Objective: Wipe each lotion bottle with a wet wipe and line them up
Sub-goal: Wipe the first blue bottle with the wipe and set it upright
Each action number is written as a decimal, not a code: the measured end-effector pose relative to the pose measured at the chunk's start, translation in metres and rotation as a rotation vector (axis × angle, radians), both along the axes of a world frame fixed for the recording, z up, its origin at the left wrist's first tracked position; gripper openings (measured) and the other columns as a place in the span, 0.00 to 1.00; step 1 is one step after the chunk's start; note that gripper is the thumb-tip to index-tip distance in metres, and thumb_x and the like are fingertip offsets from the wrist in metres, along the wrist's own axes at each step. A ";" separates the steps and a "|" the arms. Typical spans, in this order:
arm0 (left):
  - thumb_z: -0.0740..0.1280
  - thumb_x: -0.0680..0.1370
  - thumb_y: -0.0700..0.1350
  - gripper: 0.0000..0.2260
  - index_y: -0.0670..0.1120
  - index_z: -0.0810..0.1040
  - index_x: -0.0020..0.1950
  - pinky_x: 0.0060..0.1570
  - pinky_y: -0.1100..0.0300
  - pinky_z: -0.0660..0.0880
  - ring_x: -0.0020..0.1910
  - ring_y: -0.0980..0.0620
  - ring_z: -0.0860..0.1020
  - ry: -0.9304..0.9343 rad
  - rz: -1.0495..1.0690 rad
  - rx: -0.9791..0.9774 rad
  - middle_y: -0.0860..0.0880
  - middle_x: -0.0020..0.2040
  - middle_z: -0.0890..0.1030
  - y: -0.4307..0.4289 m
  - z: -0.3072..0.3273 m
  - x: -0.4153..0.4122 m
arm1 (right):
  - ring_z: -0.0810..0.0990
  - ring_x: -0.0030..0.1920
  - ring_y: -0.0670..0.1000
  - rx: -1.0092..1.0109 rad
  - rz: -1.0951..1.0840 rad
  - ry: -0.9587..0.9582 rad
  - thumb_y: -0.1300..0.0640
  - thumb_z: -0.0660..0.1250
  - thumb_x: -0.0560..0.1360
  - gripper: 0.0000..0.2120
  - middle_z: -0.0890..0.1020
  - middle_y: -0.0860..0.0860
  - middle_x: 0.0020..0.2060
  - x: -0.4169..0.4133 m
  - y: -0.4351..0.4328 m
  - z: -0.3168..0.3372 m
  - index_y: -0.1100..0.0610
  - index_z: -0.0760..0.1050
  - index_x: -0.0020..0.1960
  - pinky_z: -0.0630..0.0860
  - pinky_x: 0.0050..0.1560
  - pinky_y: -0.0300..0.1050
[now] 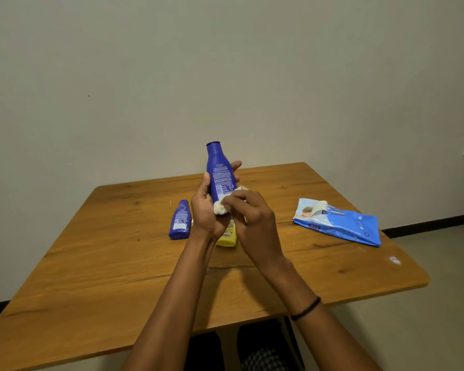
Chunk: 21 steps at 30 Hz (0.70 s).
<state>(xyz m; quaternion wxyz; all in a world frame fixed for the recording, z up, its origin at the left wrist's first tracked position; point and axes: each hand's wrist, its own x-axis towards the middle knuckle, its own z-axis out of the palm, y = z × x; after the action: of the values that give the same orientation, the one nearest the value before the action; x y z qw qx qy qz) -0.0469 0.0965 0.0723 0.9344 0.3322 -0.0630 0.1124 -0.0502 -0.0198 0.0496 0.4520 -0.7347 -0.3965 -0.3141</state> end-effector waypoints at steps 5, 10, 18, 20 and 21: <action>0.53 0.84 0.55 0.25 0.38 0.69 0.72 0.50 0.58 0.78 0.52 0.50 0.77 -0.006 0.003 -0.037 0.42 0.64 0.78 -0.002 0.000 -0.002 | 0.72 0.60 0.46 0.008 -0.003 0.007 0.60 0.73 0.71 0.18 0.80 0.55 0.55 0.003 -0.005 0.003 0.59 0.77 0.60 0.71 0.55 0.32; 0.58 0.83 0.53 0.22 0.40 0.71 0.71 0.52 0.53 0.82 0.52 0.48 0.83 0.041 0.097 -0.046 0.42 0.55 0.84 -0.010 -0.006 -0.005 | 0.80 0.53 0.48 0.114 -0.013 0.123 0.61 0.73 0.74 0.13 0.82 0.54 0.53 0.030 0.001 0.041 0.60 0.80 0.57 0.78 0.52 0.36; 0.52 0.85 0.58 0.30 0.36 0.64 0.77 0.49 0.60 0.75 0.46 0.53 0.75 0.061 0.050 -0.006 0.44 0.50 0.78 -0.006 0.006 -0.008 | 0.74 0.60 0.46 0.072 -0.002 -0.007 0.59 0.71 0.74 0.14 0.80 0.53 0.56 -0.002 0.007 0.003 0.58 0.78 0.59 0.73 0.59 0.34; 0.52 0.85 0.58 0.29 0.36 0.68 0.73 0.45 0.61 0.77 0.43 0.52 0.76 0.067 0.050 -0.017 0.44 0.48 0.77 -0.006 0.005 -0.009 | 0.73 0.61 0.45 0.088 0.009 -0.025 0.57 0.69 0.75 0.14 0.80 0.53 0.57 -0.007 0.003 -0.006 0.57 0.78 0.60 0.72 0.60 0.34; 0.52 0.85 0.58 0.28 0.36 0.69 0.71 0.44 0.61 0.77 0.43 0.52 0.76 0.067 0.050 -0.022 0.44 0.47 0.76 -0.006 0.006 -0.009 | 0.73 0.61 0.46 0.098 0.006 -0.027 0.56 0.68 0.75 0.14 0.80 0.53 0.57 -0.006 0.001 -0.008 0.58 0.78 0.60 0.73 0.60 0.34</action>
<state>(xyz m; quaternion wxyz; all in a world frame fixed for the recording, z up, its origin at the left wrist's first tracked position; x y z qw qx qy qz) -0.0562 0.0903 0.0782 0.9364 0.3269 -0.0222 0.1254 -0.0565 -0.0188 0.0413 0.4831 -0.7062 -0.3889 -0.3414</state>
